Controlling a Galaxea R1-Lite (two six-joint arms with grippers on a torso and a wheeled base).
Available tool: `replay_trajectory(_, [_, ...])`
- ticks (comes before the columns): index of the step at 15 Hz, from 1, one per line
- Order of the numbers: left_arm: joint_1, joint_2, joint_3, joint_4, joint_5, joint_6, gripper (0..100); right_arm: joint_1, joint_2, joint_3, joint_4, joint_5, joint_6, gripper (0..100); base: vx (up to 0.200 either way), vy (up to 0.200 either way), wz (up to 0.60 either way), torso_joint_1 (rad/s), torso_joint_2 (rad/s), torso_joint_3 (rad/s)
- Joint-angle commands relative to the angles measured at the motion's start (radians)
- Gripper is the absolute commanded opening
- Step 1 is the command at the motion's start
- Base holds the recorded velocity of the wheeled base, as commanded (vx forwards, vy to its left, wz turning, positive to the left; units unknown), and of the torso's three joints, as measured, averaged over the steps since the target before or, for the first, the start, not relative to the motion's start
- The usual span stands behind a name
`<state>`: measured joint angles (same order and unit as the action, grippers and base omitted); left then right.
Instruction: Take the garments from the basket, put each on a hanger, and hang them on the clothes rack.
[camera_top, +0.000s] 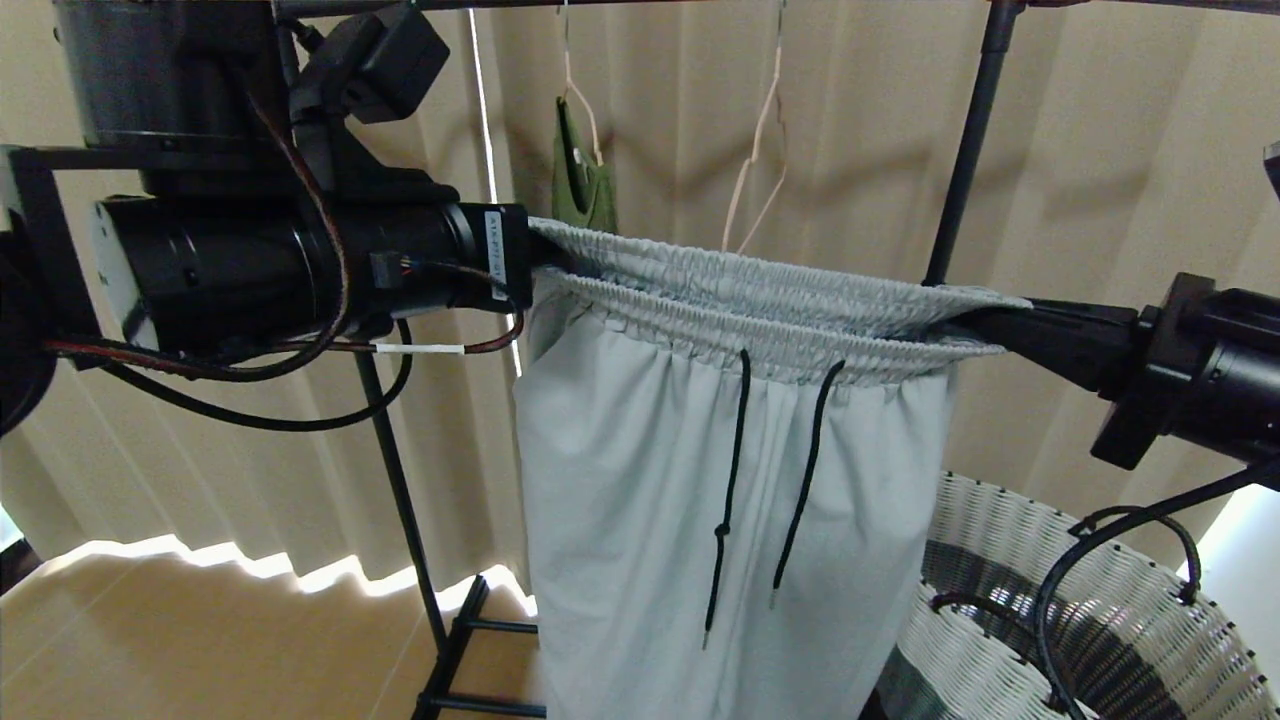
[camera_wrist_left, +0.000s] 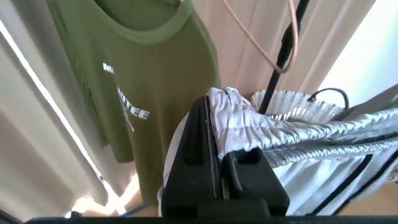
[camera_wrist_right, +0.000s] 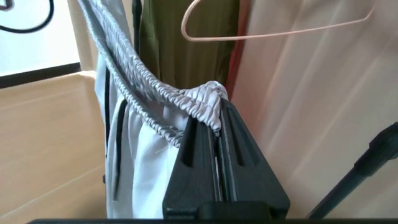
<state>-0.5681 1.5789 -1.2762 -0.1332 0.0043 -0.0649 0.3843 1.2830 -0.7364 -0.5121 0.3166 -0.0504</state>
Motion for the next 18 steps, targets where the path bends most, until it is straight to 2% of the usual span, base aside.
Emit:
replay_trajectory(1, [0.001,-0.043,0.017,0.029,0.0,0.0,0,-0.035,0.042,-0.009,-0.003,-0.004,-0.017,0,0.0,0.0,0.0,0.0,0.0,0.0])
replay_trajectory(4, [-0.012,-0.134,0.015,0.172,-0.012,0.004,0,-0.059,0.13,-0.015,-0.137,-0.025,-0.026,0,0.0,0.0,0.0,0.0,0.0,0.0])
replay_trajectory(8, [-0.11,-0.215,0.017,0.239,-0.015,0.002,0,-0.05,0.268,-0.084,-0.296,-0.057,-0.025,0,0.0,0.0,0.0,0.0,0.0,0.0])
replay_trajectory(12, [-0.156,-0.244,0.032,0.267,-0.012,0.002,0,-0.03,0.282,-0.103,-0.298,-0.06,-0.025,0,0.0,0.0,0.0,0.0,0.0,0.0])
replay_trajectory(14, [-0.153,-0.237,0.032,0.267,-0.009,0.004,0,-0.03,0.271,-0.094,-0.286,-0.094,-0.026,0,0.0,0.0,0.0,0.0,0.0,0.0])
replay_trajectory(15, [-0.145,-0.231,0.031,0.265,-0.004,0.017,0,-0.038,0.259,-0.089,-0.258,-0.139,-0.042,0,0.0,0.0,0.0,0.0,0.0,0.0])
replay_trajectory(16, [-0.145,-0.229,0.031,0.265,-0.003,0.02,0,-0.038,0.257,-0.089,-0.255,-0.143,-0.043,0,0.0,0.0,0.0,0.0,0.0,0.0])
replay_trajectory(17, [-0.104,-0.185,0.023,0.251,0.039,0.134,0,-0.039,0.202,-0.087,-0.166,-0.209,-0.08,0,0.0,0.0,0.0,0.0,0.0,0.0])
replay_trajectory(18, [-0.096,-0.163,0.017,0.236,0.053,0.148,0,-0.038,0.188,-0.087,-0.157,-0.209,-0.08,0,0.0,0.0,0.0,0.0,0.0,0.0])
